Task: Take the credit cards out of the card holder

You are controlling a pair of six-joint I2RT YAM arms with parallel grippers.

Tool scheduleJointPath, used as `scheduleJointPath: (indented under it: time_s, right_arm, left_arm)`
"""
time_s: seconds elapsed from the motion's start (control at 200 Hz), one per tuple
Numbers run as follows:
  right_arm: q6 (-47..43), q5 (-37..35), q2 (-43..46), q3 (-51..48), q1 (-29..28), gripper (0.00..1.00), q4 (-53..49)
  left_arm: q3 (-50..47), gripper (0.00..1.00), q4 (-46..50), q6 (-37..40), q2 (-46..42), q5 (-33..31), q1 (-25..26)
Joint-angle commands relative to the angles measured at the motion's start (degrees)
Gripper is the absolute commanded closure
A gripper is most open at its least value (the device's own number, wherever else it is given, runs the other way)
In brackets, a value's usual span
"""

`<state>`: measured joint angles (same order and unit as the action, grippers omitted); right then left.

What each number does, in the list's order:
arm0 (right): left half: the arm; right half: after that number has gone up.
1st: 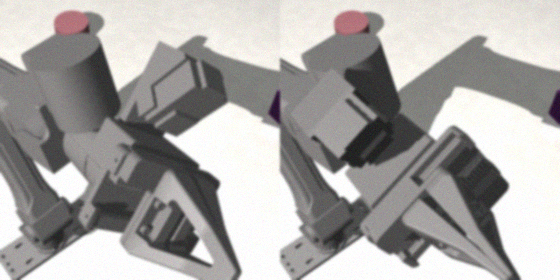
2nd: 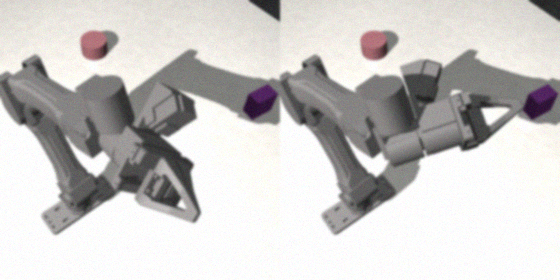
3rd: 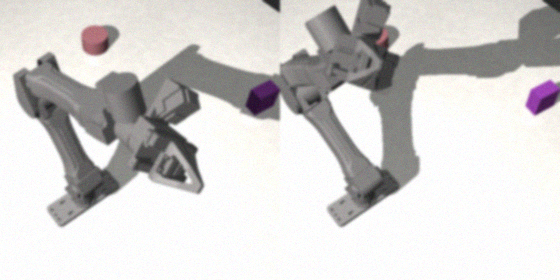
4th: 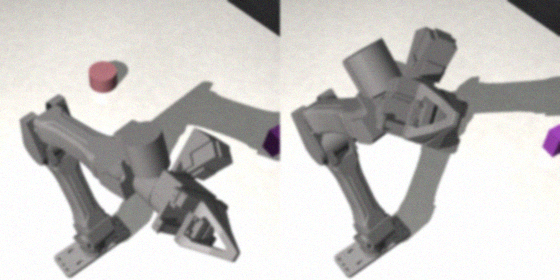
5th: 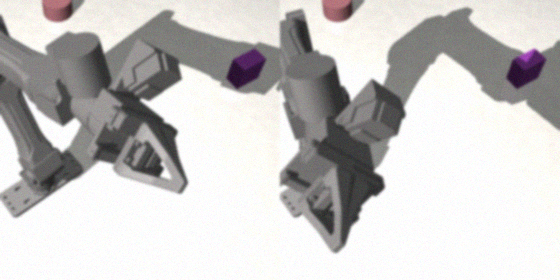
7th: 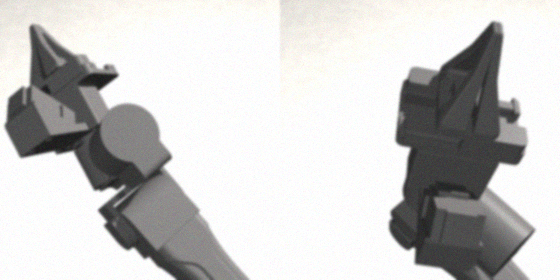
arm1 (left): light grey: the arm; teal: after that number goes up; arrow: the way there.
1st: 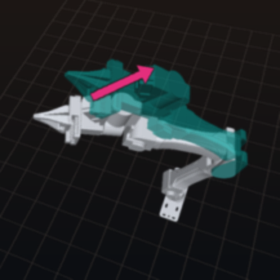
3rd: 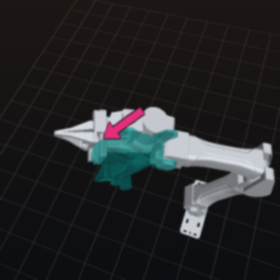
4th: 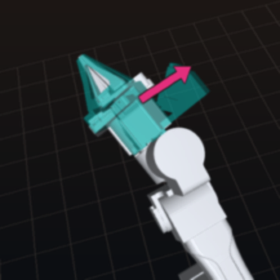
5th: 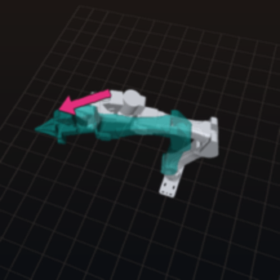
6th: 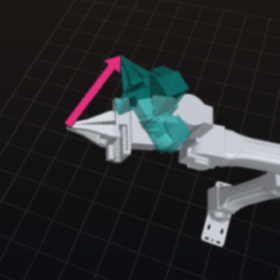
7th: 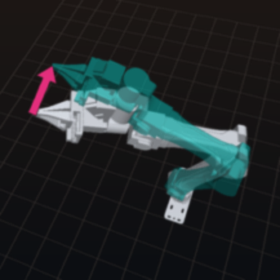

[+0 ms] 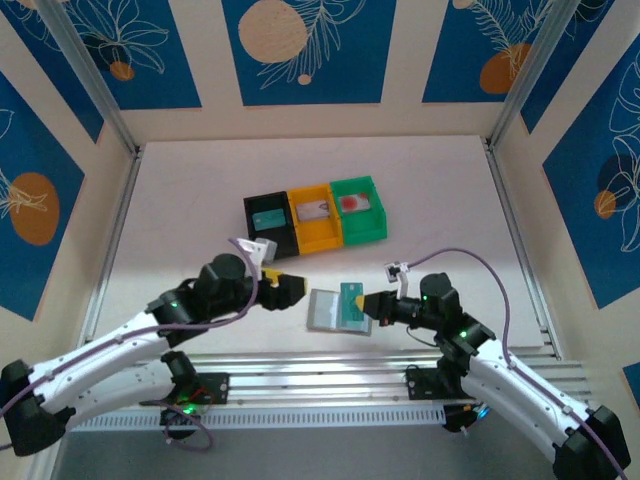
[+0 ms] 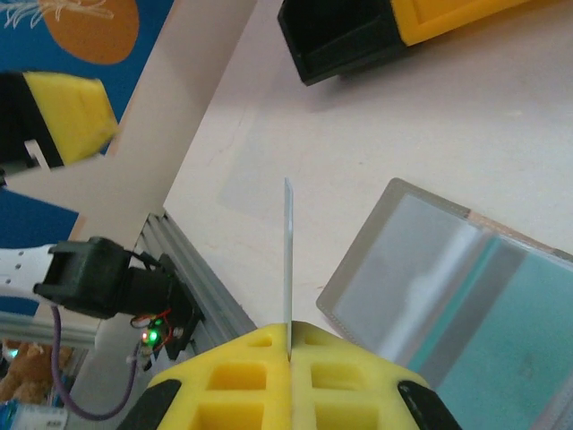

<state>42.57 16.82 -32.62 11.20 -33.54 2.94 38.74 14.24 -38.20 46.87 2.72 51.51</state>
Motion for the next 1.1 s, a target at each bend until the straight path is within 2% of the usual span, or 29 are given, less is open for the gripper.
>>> scheduleJointPath:
  time_s: [0.0, 0.115, 0.325, 0.695, 1.095]
  right_arm:
    - [-4.4, 8.0, -4.2, 3.4, 0.8, 1.00, -0.1]
    - [-5.7, 13.6, -10.0, 6.0, 0.8, 1.00, 2.8]
    - [-9.5, 21.8, -19.9, 12.0, -0.6, 1.00, 2.7]
    - [-13.1, 26.0, -27.0, 15.4, -4.5, 1.00, 3.7]
    - [-15.1, 29.4, -29.5, 16.9, -8.2, 1.00, 4.6]
  left_arm:
    - [4.5, 0.17, 17.4, 10.0, 0.3, 6.8, -2.8]
    - [7.9, 0.15, 21.3, 14.6, 2.8, 12.2, -3.4]
    - [12.3, 0.15, 25.6, 20.8, 9.0, 17.6, -4.0]
    - [15.9, 0.20, 25.1, 26.9, 16.7, 26.1, -5.0]
    - [14.4, 0.26, 22.5, 28.5, 20.7, 31.8, -5.3]
